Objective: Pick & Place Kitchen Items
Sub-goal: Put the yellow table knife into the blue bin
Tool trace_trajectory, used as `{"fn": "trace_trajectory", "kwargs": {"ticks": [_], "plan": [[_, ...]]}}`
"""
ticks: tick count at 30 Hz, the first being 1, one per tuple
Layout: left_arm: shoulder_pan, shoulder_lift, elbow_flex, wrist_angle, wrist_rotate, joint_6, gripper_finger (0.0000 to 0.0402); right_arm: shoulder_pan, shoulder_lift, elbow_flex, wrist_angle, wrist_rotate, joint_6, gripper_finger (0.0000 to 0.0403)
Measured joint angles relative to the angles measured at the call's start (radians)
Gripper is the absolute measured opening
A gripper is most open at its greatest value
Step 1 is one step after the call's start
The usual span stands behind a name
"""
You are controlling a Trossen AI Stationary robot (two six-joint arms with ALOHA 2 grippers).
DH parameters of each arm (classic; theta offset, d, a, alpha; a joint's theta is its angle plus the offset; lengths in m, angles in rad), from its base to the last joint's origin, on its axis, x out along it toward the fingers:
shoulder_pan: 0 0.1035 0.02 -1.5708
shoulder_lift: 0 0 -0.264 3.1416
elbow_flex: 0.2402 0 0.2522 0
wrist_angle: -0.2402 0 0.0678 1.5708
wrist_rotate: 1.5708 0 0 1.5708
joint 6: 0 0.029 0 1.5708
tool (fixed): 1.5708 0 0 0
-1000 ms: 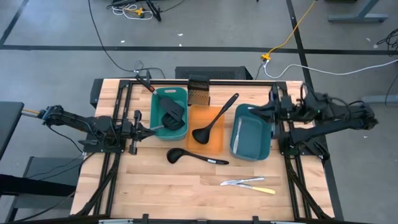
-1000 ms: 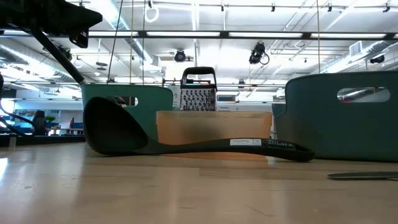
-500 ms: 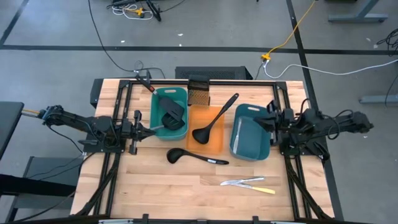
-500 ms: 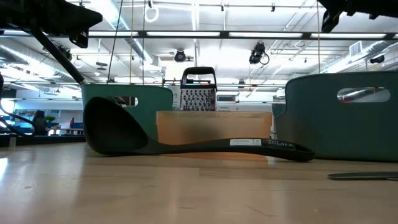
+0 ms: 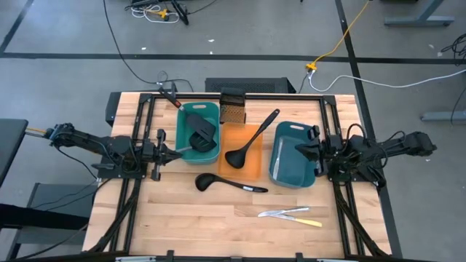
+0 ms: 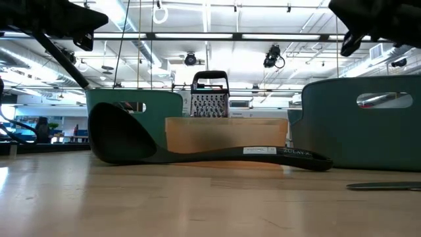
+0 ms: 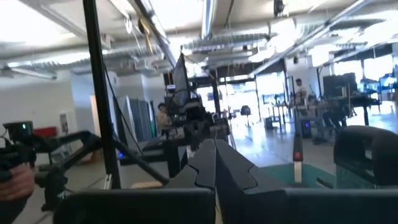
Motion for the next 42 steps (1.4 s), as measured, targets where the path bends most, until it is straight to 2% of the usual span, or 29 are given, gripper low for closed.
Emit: {"fn": "trace_trajectory", "kwargs": {"ticks": [3, 11, 18, 27, 34, 38, 42], "plan": [[0.000, 0.000, 0.000, 0.000, -0.001, 0.040, 0.0012, 0.000, -0.001, -0.042, 0.060, -0.005, -0.022, 0.0004], [0.000, 0.000, 0.000, 0.019, -0.069, 0.098, 0.0012, -0.007, 0.001, -0.045, 0.047, 0.001, -0.120, 0.0004], [0.000, 0.000, 0.000, 0.022, -0.091, 0.121, 0.0012, -0.015, 0.002, -0.045, 0.014, -0.006, -0.123, 0.0006], [0.000, 0.000, 0.000, 0.052, -0.107, -0.002, 0.0012, -0.015, 0.001, -0.045, 0.003, 0.012, -0.125, 0.0014], [0.000, 0.000, 0.000, 0.053, -0.126, -0.029, 0.0012, -0.015, 0.001, -0.045, 0.004, 0.100, -0.128, 0.0011], [0.000, 0.000, 0.000, 0.071, -0.126, -0.030, 0.0012, -0.015, 0.002, -0.045, -0.001, 0.100, -0.128, 0.0011], [0.000, 0.033, 0.008, 0.088, -0.062, -0.029, 0.0007, -0.015, 0.002, -0.045, -0.021, 0.100, -0.128, 0.0011]]}}
